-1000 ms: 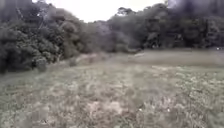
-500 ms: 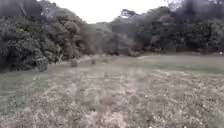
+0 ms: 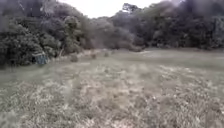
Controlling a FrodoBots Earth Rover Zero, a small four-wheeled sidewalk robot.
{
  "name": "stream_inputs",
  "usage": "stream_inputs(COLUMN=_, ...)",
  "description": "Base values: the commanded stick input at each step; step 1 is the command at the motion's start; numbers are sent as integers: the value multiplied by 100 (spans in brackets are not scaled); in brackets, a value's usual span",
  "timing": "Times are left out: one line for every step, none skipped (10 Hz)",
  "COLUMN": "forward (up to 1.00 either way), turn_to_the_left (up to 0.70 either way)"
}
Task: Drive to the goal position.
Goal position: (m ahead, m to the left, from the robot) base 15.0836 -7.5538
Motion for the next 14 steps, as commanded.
stream_inputs(forward=50, turn_to_the_left=0)
stream_inputs(forward=50, turn_to_the_left=0)
stream_inputs(forward=50, turn_to_the_left=0)
stream_inputs(forward=50, turn_to_the_left=0)
stream_inputs(forward=50, turn_to_the_left=0)
stream_inputs(forward=50, turn_to_the_left=0)
stream_inputs(forward=50, turn_to_the_left=0)
stream_inputs(forward=50, turn_to_the_left=0)
stream_inputs(forward=50, turn_to_the_left=0)
stream_inputs(forward=50, turn_to_the_left=0)
stream_inputs(forward=50, turn_to_the_left=0)
stream_inputs(forward=50, turn_to_the_left=0)
stream_inputs(forward=50, turn_to_the_left=0)
stream_inputs(forward=50, turn_to_the_left=0)
